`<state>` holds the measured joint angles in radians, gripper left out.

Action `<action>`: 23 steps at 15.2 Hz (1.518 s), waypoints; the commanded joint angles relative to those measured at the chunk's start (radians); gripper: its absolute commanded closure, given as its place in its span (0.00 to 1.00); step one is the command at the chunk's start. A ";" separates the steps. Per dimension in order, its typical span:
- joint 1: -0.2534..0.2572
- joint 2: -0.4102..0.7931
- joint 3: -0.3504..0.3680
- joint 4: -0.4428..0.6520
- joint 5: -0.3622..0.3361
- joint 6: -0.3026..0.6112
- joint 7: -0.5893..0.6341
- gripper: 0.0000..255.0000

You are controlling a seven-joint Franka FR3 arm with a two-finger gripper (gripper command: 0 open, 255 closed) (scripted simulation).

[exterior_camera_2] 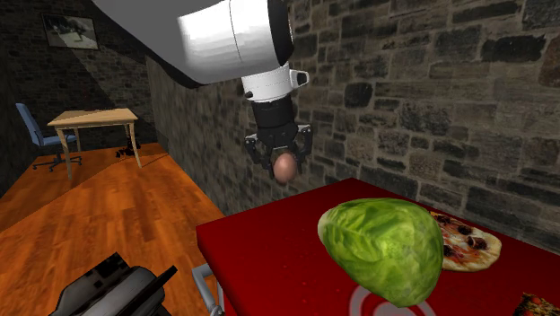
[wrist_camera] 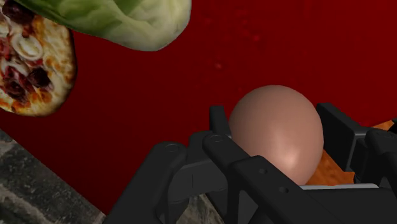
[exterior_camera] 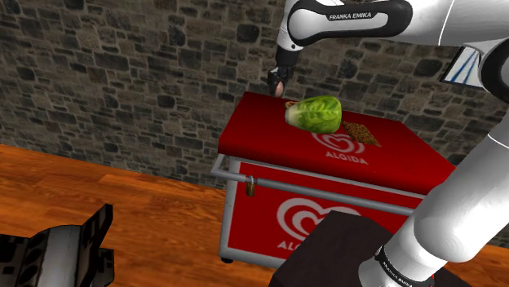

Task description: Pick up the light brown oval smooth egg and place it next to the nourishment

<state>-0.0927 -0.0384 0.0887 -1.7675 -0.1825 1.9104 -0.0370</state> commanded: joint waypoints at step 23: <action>-0.174 -0.598 -0.319 -0.555 -0.042 0.029 -0.456 1.00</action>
<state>-0.2592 -0.6180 -0.2173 -2.3104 -0.2183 1.9424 -0.4751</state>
